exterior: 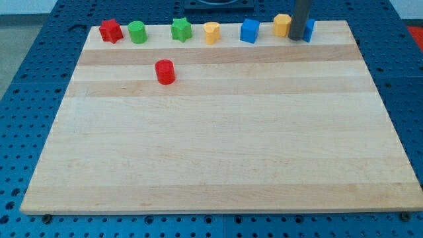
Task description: Move your arm towards the center
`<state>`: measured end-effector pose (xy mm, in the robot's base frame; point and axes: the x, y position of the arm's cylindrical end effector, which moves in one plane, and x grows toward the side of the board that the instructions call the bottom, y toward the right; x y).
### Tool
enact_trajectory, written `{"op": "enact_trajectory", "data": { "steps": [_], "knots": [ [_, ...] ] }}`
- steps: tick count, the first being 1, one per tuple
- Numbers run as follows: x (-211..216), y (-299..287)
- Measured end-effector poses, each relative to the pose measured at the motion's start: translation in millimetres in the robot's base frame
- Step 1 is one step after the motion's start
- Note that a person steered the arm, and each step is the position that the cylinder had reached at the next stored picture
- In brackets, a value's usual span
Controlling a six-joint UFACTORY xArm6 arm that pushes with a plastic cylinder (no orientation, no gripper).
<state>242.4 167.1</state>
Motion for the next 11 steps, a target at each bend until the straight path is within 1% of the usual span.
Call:
{"op": "enact_trajectory", "data": {
  "steps": [2, 4, 11],
  "knots": [
    [6, -37],
    [52, -100],
    [51, -161]
  ]
}}
